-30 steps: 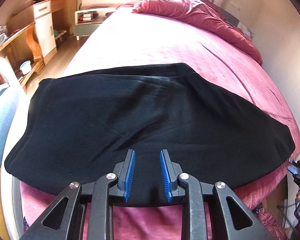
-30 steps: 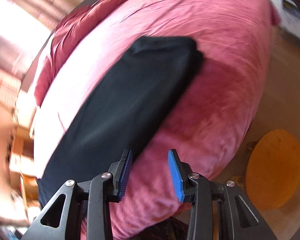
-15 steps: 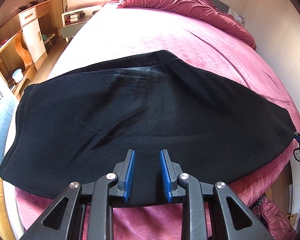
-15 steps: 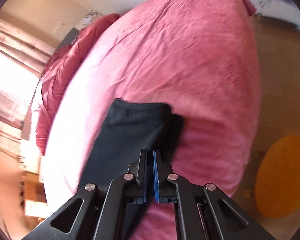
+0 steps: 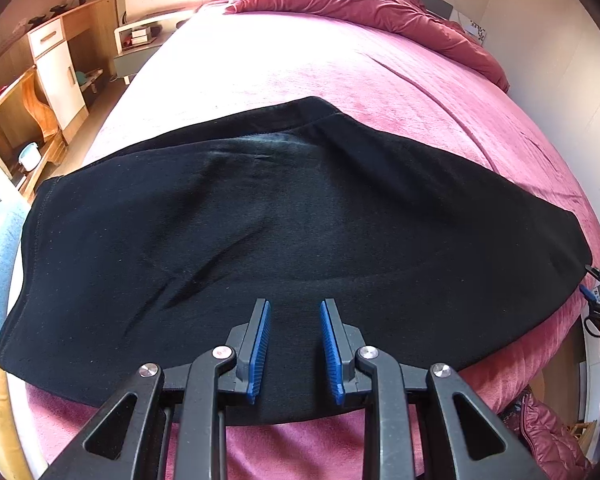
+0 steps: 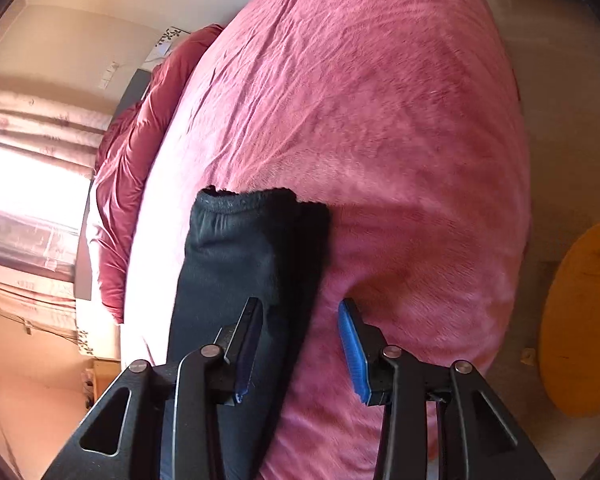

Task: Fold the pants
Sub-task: 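Grasp the leg hem end with the right tool and lift it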

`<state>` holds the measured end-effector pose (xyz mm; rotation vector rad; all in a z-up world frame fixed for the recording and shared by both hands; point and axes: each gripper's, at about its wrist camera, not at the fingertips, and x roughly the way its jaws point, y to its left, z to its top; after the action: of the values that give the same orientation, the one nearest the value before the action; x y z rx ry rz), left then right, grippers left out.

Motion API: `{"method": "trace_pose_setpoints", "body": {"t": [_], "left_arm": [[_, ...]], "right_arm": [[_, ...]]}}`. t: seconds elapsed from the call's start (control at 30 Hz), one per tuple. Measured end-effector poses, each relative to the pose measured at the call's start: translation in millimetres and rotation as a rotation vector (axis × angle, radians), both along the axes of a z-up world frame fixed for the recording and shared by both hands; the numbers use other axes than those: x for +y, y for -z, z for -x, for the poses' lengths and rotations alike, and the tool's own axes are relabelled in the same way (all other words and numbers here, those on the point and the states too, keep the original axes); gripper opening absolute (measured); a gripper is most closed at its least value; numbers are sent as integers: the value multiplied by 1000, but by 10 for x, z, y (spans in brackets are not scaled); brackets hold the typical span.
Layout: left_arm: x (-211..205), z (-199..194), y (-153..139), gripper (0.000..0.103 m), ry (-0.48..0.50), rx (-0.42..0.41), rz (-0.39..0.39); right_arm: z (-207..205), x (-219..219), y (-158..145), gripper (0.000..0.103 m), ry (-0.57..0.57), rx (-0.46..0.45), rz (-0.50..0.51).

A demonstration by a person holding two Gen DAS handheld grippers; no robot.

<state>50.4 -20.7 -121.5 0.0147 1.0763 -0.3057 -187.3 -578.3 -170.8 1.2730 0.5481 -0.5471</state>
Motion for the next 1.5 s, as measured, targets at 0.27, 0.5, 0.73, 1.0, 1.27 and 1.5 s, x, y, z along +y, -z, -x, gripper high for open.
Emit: {"method": "trace_pose_setpoints", "body": {"t": [0.27,0.5,0.73,1.0,1.27,1.5], "left_arm": [[-142,-3,-8,26,39,9,-4],[-321,3,-80,26,63,-17,-24],[-482,48,-110,27,105,-39,-35],[-511,86,-117,27,112,-33,-6],[-382,91,-136,27,90,-34,34],[-288,79,-135,27,69,-28,66]], "right_arm": [[-304,-97,26,35,-5,25,26],[-444,-82,-193,18,-63,45,83],[-640,107,-641,18,-178,-27,150],[-1026,614,-1022,18,-342,-56,232],[-1347,1144,-1212,18,-486,-61,284],[-1538,1558,-1242,18,-594,-53,310]]}}
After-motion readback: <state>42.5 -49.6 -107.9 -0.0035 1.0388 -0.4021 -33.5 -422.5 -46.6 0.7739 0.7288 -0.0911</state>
